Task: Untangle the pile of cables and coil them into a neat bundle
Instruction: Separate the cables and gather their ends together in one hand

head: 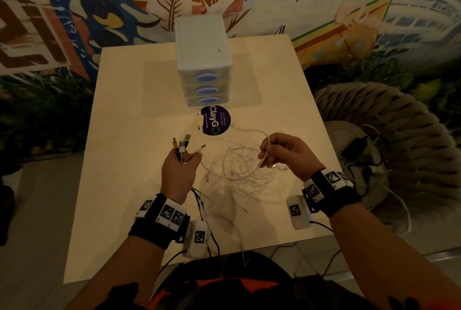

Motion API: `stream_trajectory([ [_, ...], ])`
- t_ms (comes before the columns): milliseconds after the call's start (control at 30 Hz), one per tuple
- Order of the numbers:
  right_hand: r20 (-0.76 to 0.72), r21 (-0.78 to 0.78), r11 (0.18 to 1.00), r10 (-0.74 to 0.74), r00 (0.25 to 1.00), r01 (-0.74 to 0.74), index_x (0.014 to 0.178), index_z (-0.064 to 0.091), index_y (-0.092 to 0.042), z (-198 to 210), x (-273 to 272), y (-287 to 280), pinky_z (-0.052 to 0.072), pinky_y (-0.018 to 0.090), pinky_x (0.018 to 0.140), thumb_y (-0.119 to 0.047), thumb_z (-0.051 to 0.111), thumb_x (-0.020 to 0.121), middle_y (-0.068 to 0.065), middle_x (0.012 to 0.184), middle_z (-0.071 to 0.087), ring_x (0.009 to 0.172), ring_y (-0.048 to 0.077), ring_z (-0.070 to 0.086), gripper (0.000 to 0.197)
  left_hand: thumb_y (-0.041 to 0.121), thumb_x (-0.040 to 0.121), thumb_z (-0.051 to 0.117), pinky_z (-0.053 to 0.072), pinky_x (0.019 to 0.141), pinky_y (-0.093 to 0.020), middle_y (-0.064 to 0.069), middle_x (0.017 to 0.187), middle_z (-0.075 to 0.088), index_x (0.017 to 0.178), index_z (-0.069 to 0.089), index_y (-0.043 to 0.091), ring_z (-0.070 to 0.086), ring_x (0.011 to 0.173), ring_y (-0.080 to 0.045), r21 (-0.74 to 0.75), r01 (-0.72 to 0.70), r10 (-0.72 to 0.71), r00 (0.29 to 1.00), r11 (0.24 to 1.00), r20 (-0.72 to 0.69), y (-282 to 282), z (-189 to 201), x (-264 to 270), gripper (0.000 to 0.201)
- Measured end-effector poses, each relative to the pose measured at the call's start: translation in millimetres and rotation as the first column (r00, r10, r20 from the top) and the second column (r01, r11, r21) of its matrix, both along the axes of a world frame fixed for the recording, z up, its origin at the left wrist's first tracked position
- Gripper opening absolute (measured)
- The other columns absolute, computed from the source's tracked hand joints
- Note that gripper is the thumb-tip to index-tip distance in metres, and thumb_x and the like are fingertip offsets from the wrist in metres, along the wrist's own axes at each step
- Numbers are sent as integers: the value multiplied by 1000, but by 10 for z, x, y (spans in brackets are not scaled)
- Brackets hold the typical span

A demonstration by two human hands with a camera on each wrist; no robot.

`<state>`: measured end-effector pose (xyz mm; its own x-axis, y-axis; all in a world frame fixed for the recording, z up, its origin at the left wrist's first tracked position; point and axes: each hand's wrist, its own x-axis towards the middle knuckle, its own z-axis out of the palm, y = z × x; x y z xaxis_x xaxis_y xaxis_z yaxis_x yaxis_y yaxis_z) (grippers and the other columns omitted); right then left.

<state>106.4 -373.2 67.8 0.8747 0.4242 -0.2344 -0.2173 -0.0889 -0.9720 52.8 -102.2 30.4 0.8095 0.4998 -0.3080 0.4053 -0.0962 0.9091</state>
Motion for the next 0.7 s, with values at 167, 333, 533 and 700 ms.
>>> stream_trajectory([
  [167,-29,88,992,-85,996,87,100,61,-4,119,31,1,55,37,67,0,42,104,14,87,71,72,36,73,20,23,89,76,41,65,-31,1,72,55,82,54,12,51,67,-16,62,13,-12,1000,998,-7,12,-5,-7,26],
  [333,24,85,996,-42,999,40,100,63,-2,167,21,57,58,34,66,3,49,102,15,85,73,70,32,73,16,21,86,80,37,56,-30,4,60,42,73,39,20,37,51,-16,-104,-7,4,1000,995,-24,15,19,-2,43],
  [533,-21,-65,971,228,973,-229,98,79,-5,34,-198,223,56,27,79,5,70,89,11,94,78,87,24,74,17,17,84,82,21,47,-30,7,56,27,73,34,26,22,42,-12,-352,21,-38,998,936,-41,-91,101,18,50],
  [700,2,-23,986,164,986,-164,96,79,-9,-3,-260,223,57,32,76,2,67,93,8,91,78,83,28,74,17,19,83,84,21,45,-29,5,59,25,71,34,27,21,45,-14,-379,19,-33,999,925,-28,-96,89,-3,51],
])
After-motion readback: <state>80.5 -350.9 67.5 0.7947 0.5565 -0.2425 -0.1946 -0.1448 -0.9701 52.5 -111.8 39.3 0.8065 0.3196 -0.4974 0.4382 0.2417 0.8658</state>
